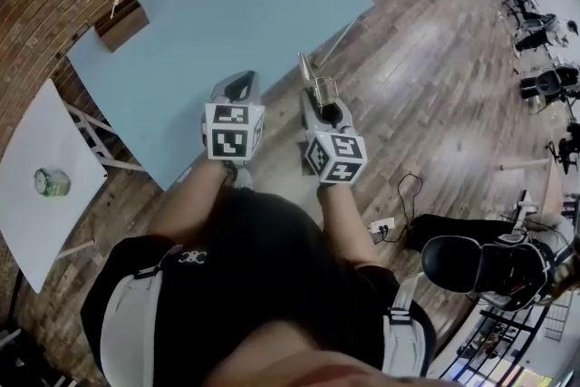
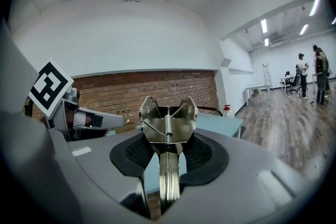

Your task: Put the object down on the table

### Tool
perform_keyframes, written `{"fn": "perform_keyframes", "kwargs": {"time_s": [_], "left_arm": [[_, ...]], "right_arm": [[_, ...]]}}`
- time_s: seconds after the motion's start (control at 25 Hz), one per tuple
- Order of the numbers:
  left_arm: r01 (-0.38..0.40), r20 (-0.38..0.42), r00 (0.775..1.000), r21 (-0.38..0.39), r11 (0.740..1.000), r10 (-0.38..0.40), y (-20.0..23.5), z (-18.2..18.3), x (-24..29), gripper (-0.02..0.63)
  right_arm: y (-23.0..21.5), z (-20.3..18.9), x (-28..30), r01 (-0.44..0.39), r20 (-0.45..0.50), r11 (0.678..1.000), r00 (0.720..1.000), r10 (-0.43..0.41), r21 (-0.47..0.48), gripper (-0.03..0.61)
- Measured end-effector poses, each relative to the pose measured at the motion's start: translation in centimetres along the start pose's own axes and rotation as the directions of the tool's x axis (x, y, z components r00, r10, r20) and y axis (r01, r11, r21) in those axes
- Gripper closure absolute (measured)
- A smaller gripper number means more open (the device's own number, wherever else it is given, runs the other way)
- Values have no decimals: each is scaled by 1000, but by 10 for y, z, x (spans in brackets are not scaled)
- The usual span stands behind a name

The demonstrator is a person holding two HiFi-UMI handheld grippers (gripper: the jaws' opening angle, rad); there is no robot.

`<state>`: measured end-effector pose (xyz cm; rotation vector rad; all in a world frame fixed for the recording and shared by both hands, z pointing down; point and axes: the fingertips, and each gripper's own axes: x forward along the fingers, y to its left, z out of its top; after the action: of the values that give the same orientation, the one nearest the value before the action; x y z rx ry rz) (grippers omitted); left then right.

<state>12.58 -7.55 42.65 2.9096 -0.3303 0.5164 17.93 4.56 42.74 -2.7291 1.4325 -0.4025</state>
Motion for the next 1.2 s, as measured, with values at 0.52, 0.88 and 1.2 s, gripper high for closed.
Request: {"fn": "perform_keyframes", "kwargs": {"time_s": [0.52,0.88,1.2], "left_arm": [[-79,-46,996,3,997,79,75,19,97,615],[-129,-61,991,-101,986,123,90,12,132,615],[-333,-144,938,-111,936,316,110,3,148,615]], "right_arm": [[-23,6,120,-25,-84,1000,996,26,13,421],[-46,-29,203,-159,-227,987,961,160,21,420],[-36,-56,279,-355,-346,933,870,352,57,420]]}}
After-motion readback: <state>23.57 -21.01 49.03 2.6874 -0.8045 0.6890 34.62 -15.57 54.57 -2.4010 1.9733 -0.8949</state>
